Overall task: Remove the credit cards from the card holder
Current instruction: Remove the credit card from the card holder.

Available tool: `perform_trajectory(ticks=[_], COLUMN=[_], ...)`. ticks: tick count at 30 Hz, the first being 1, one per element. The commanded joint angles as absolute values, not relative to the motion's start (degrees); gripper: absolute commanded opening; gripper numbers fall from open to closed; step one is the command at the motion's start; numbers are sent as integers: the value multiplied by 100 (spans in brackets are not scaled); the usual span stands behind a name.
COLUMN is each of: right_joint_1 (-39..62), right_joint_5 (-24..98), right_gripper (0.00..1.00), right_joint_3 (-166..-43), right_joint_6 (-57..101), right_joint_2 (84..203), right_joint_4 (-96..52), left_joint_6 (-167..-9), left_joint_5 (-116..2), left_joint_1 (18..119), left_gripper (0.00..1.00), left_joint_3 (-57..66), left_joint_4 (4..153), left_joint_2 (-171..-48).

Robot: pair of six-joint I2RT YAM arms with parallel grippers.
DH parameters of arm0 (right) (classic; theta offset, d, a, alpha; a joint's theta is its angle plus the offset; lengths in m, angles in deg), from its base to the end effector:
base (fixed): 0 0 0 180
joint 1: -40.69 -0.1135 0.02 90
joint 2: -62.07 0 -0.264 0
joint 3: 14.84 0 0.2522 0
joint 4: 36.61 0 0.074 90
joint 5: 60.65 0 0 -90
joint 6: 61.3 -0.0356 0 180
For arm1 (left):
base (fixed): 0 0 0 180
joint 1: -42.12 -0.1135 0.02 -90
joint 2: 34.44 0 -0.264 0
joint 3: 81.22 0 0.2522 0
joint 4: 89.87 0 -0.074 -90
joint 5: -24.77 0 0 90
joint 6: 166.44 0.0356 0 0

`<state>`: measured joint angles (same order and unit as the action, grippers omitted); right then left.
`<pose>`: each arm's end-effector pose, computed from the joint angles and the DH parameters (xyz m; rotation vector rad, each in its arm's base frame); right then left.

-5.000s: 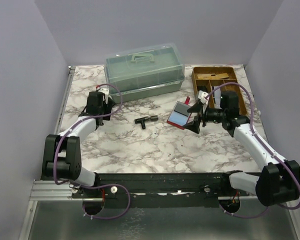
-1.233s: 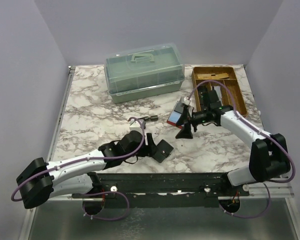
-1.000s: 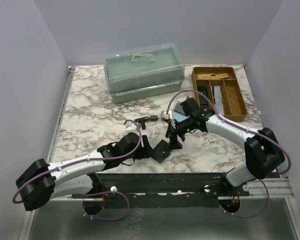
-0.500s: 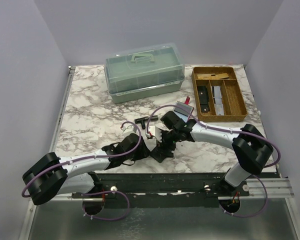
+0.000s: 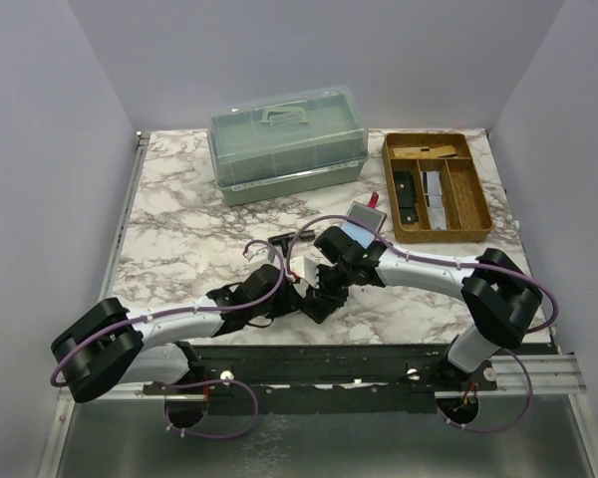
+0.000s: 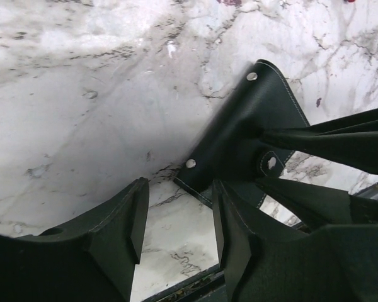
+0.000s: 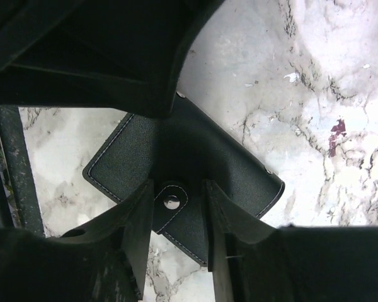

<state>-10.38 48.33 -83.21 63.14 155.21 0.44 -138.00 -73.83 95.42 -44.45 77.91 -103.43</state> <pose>0.1885 0.2518 0.1765 -1.8832 1.8728 0.5352 0.1338 -0.1705 0.1490 -0.2570 2.4705 -0.7781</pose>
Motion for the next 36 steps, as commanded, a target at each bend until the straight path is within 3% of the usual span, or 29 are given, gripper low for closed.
perform_trajectory(ticks=[1, 6, 12, 21, 26, 36], right_joint_1=[-1057, -1047, -794, -242, -247, 17], right_joint_5=[4600, 4861, 5186, 6212, 6349, 7466], right_gripper=[33, 14, 11, 48, 65, 78], right_joint_3=[-8439, -8519, -8551, -8417, -8388, -7262], right_joint_6=[6472, 6511, 6478, 6209, 6344, 8587], right_joint_2=[15549, 15476, 15275, 14996, 15166, 14388], right_joint_4=[243, 377, 397, 473, 540, 22], left_joint_6=[-13708, -13773, -13886, -14094, -14125, -13427], left_joint_5=[-7037, -6801, -6755, -7298, -7273, -6918], left_joint_1=[9523, 9521, 9521, 9495, 9478, 9436], left_gripper=[50, 51, 54, 54, 54, 54], left_joint_3=[-4627, -4781, -5008, -5554, -5493, -5385], left_joint_4=[8418, 8893, 9179, 9073, 8974, 9324], left_joint_2=[-10499, -10761, -10719, -9567, -9724, -10166])
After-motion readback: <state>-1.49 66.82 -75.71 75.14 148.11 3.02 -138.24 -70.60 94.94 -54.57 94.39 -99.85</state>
